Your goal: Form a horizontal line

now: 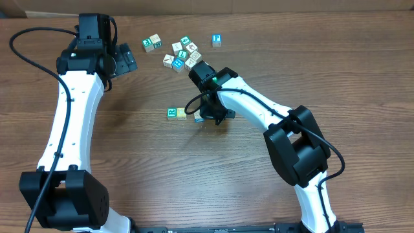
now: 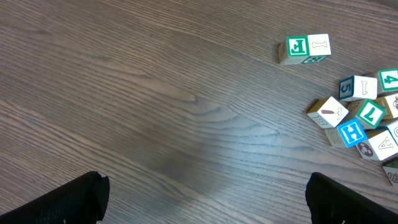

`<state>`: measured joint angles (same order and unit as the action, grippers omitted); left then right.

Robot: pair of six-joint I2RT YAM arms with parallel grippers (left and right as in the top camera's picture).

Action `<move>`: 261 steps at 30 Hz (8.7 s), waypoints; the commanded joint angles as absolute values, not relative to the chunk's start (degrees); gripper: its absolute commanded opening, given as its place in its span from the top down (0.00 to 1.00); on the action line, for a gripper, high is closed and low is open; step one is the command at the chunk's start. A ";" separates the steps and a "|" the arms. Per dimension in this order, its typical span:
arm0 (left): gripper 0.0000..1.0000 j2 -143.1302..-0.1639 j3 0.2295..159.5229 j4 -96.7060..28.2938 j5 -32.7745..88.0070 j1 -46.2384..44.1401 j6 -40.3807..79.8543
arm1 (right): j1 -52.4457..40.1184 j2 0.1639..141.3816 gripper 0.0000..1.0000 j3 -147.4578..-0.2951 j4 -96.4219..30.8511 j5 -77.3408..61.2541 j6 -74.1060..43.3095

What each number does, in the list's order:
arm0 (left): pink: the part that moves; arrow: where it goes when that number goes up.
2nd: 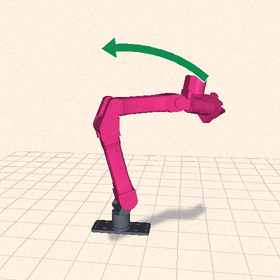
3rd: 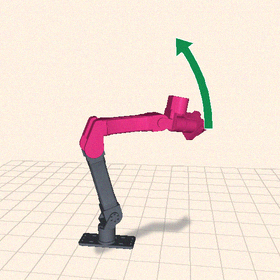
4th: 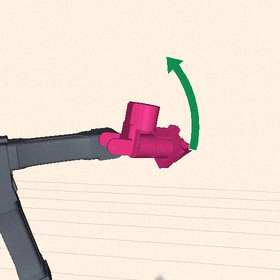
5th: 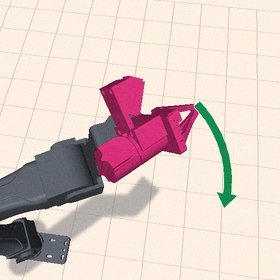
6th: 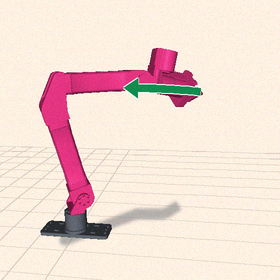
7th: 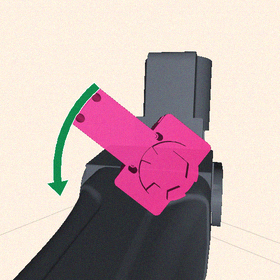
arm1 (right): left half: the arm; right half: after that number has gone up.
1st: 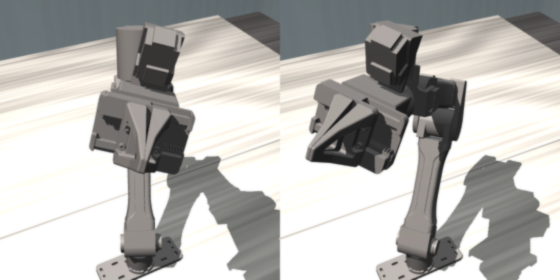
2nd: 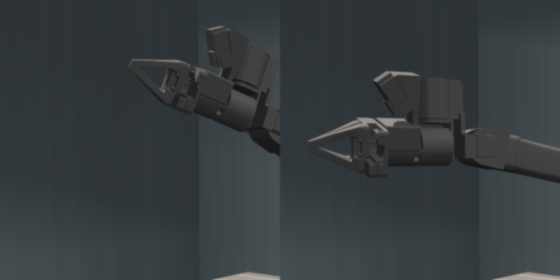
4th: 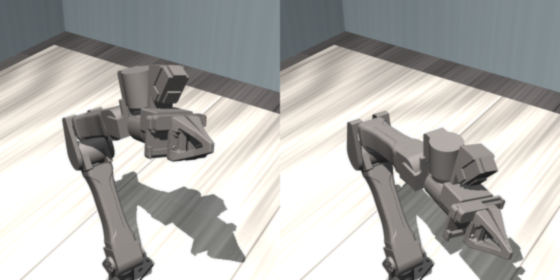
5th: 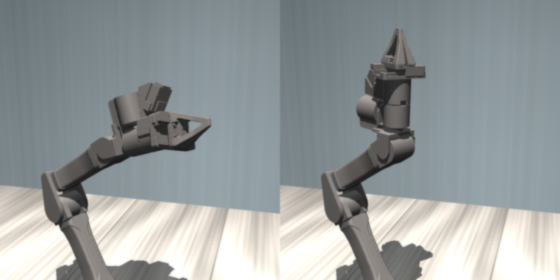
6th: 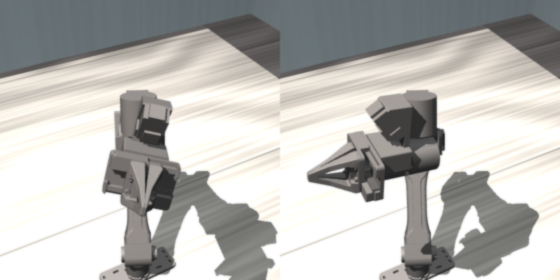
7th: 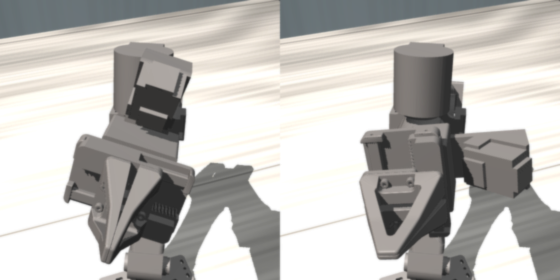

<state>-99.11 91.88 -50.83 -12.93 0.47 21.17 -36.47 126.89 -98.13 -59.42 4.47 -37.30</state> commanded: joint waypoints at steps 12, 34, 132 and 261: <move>0.00 -99.26 91.98 -50.74 -13.91 0.36 20.95 | -36.53 125.38 0.95 -97.82 -60.20 4.84 -37.10; 0.00 -99.26 91.98 -50.74 -13.91 0.36 20.95 | -36.75 125.38 0.96 -97.82 -60.53 2.00 -37.56; 0.00 -99.26 91.98 -50.74 -13.91 0.36 20.95 | -37.56 125.38 0.96 -95.94 -52.69 -0.60 -37.56; 0.00 -99.26 91.98 -50.74 -13.91 0.36 20.95 | -35.99 125.38 0.96 -95.83 -58.92 -4.89 -39.22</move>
